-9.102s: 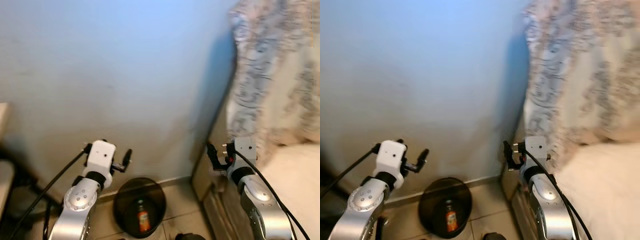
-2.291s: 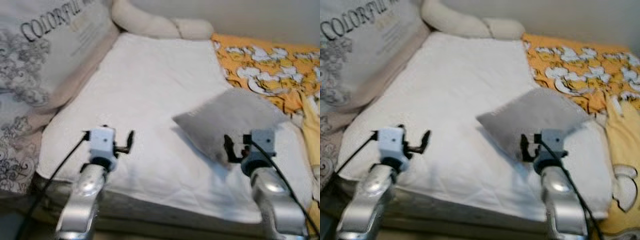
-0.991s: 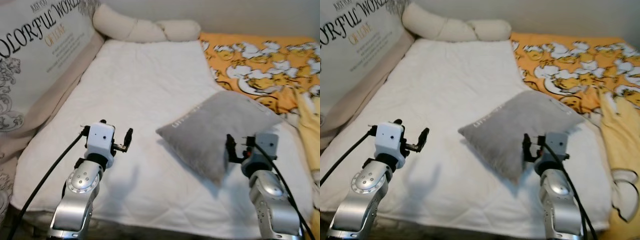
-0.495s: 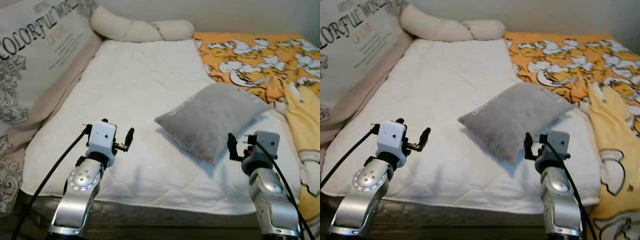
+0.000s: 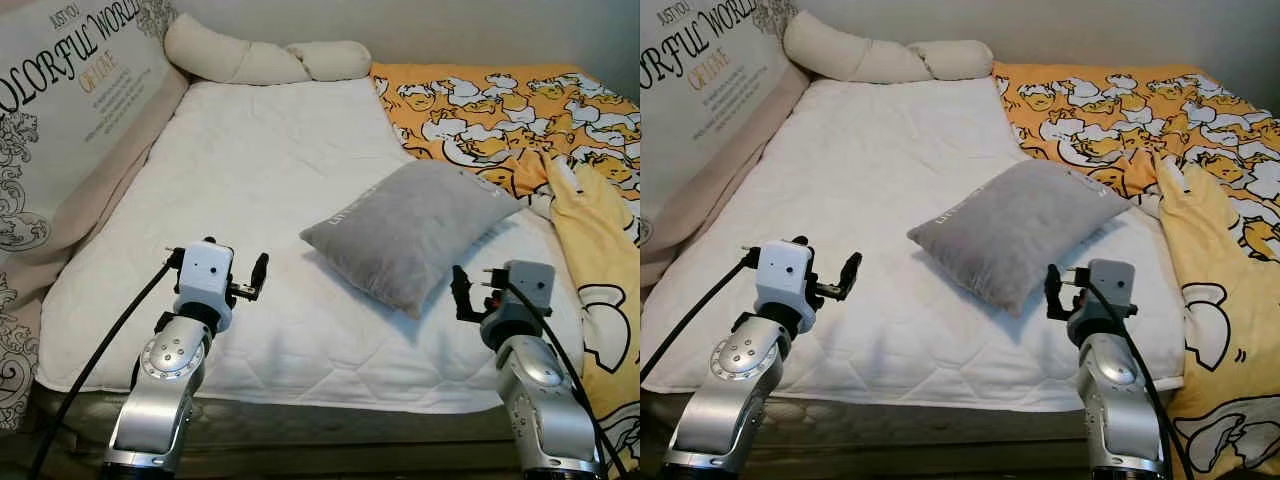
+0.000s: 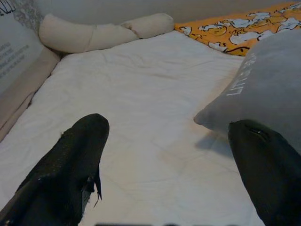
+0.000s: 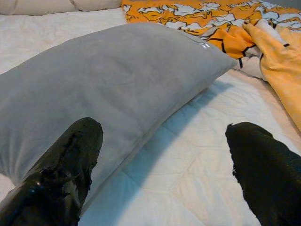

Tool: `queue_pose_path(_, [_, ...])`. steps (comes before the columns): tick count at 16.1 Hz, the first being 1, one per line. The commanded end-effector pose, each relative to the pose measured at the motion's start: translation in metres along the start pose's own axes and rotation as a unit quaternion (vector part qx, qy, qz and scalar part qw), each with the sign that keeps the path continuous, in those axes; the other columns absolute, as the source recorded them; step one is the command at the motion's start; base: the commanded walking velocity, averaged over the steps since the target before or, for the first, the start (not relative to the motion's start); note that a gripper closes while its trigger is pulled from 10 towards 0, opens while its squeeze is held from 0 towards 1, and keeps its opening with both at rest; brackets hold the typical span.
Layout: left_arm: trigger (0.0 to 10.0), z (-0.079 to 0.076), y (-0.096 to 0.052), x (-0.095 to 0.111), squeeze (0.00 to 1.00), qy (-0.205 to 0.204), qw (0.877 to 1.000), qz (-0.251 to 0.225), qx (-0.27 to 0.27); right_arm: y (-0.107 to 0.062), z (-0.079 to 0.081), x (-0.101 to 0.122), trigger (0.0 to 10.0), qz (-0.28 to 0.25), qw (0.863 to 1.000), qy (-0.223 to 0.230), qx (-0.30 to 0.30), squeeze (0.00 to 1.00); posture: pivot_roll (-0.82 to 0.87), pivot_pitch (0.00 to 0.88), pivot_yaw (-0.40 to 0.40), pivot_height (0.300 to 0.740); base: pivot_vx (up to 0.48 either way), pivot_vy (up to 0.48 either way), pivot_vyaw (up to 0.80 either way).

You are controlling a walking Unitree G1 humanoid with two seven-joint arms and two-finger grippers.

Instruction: Clean up the room

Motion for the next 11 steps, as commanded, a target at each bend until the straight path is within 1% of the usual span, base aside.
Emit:
queue_pose_path(1, [10.0,0.005,0.0014,0.0009,0.0,-0.003,1.0,0.0,0.011,0.0008,-0.0005,0.0067,10.0,-0.01,1.0,-0.009,0.002,0.0,-0.02,0.0,0.011,0.74,0.247,0.0,0.0])
queue_pose_path(3, [10.0,0.0033,0.0018,0.0001,0.0,-0.008,1.0,0.0,0.013,0.0015,-0.0017,0.0062,10.0,-0.004,1.0,-0.004,0.002,0.0,-0.02,0.0,-0.003,0.74,0.283,0.0,0.0])
queue_pose_path(5, [10.0,0.0029,0.0019,-0.0001,0.0,-0.01,1.0,-0.001,0.015,0.002,-0.0027,0.0068,10.0,-0.004,1.0,-0.008,0.002,0.0,-0.03,0.0,-0.005,0.74,0.291,0.0,-0.74])
queue_pose_path(6, [10.0,0.0026,0.002,-0.0002,0.0,-0.011,1.0,-0.001,0.015,0.0021,-0.0033,0.0075,10.0,-0.005,1.0,-0.01,0.002,0.0,-0.03,0.0,-0.007,0.74,0.289,0.0,-0.46])
queue_pose_path(11, [10.0,0.0026,0.0017,-0.0011,0.0,-0.014,1.0,-0.002,0.018,0.0029,-0.0026,0.0096,10.0,-0.008,1.0,-0.016,0.007,0.0,-0.03,0.0,-0.01,0.74,0.295,0.0,0.0])
Point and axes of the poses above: a point about 5 cm out from each wrist's last joint towards the gripper, its own y axis pointing out of the wrist towards the gripper, its own x axis along the axis of the wrist's last joint, z = x × y, the point moved 3 cm from there along y, pointing out of the wrist towards the gripper, and after that the axes turned 11 degrees about -y, right-handed, at the moved point
